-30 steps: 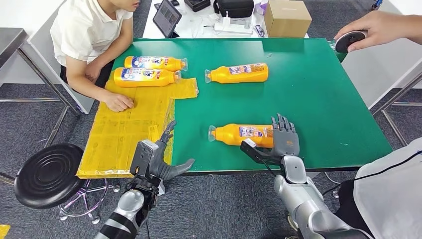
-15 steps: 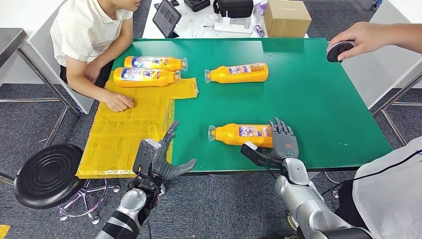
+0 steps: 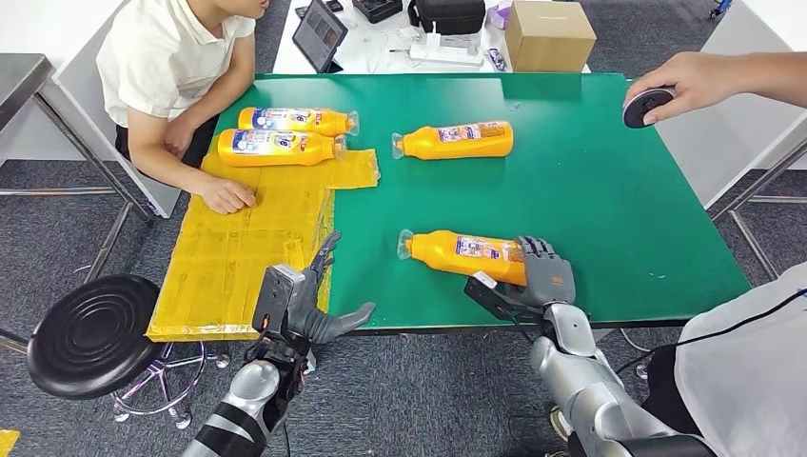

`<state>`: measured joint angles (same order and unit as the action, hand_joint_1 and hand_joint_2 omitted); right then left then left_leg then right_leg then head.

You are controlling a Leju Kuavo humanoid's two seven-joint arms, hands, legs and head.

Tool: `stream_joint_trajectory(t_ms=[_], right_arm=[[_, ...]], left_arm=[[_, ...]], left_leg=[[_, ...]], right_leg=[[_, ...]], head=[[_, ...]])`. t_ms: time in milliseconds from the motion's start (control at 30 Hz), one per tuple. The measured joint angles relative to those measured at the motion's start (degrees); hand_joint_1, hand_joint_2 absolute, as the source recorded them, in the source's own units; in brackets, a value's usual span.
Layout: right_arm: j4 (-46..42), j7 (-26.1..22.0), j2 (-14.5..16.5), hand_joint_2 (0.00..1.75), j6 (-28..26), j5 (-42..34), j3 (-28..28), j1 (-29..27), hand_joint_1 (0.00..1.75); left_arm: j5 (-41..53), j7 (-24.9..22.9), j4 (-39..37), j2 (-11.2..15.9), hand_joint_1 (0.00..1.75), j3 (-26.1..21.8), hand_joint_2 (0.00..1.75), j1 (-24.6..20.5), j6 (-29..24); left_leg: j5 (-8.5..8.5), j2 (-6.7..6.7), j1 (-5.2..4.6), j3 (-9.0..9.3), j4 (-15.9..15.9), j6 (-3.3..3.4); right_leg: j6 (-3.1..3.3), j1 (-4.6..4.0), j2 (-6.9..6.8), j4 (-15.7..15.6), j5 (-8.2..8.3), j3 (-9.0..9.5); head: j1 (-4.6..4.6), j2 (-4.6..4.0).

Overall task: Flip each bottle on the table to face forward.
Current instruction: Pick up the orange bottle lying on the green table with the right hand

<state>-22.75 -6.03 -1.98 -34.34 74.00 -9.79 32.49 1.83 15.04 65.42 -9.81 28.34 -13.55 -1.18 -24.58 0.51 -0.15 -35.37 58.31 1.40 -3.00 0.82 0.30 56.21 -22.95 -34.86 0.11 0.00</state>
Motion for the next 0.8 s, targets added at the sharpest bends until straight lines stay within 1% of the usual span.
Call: stream_joint_trajectory(t_ms=[133,300,500,533,600,700,800], right_arm=[[0.3,-0.6,0.0,1.75,0.2,-0.6,0.0,0.1,1.74],[0.3,-3.1,0.0,1.75,0.3,-2.9,0.7,0.1,1.75],[0.3,-3.9,0.1,1.75,0.4,-3.6,1.1,0.1,1.75],[0.3,-4.7,0.2,1.75,0.4,-4.5,1.3,0.0,1.75],[0.3,-8.0,0.5,1.75,0.8,-8.0,2.1,-0.2,1.75],[-0.4,-14.3,1.6,1.75,1.7,-15.1,3.8,-0.9,1.75],[-2.7,-19.0,3.2,1.75,3.1,-22.4,5.0,-2.5,1.75]], left_arm=[[-0.1,0.0,0.0,0.0,0.0,0.0,1.75,-0.1,0.0],[-0.6,0.1,0.0,0.0,0.0,0.0,1.75,-0.1,-0.5],[-0.7,0.1,0.0,0.1,0.0,0.0,1.75,-0.1,-0.6],[-0.8,0.2,0.1,0.1,0.0,0.0,1.75,0.0,-0.7],[-1.3,0.6,0.5,0.2,0.0,0.0,1.75,0.3,-0.9],[-2.8,1.0,1.8,0.4,0.0,-0.1,1.75,1.2,-0.9],[-4.6,1.3,3.5,0.5,0.0,-0.2,1.75,2.7,-0.6]], left_leg=[[0.0,0.0,0.0,0.03,0.0,0.0],[0.0,-0.01,0.0,0.06,0.0,0.0],[0.0,-0.01,0.0,0.06,0.0,0.0],[0.0,-0.01,0.0,0.06,0.0,0.0],[0.0,-0.02,0.0,0.06,0.0,0.0],[-0.01,-0.04,0.01,0.06,0.0,-0.01],[-0.01,-0.04,0.04,0.05,0.0,-0.01]], right_leg=[[0.0,0.0,0.0,0.0,0.0,0.02],[0.0,0.0,0.0,0.0,0.0,0.05],[0.0,0.0,0.0,0.0,0.0,0.06],[0.0,0.0,0.0,0.0,0.0,0.06],[0.0,0.0,0.01,0.0,0.0,0.08],[0.0,-0.01,0.02,0.0,0.0,0.07],[0.0,-0.03,0.02,0.0,0.0,0.05]], head=[[0.0,0.0],[0.0,0.0],[0.0,0.0],[0.01,0.0],[0.01,0.0],[0.0,0.0],[0.0,0.0]])
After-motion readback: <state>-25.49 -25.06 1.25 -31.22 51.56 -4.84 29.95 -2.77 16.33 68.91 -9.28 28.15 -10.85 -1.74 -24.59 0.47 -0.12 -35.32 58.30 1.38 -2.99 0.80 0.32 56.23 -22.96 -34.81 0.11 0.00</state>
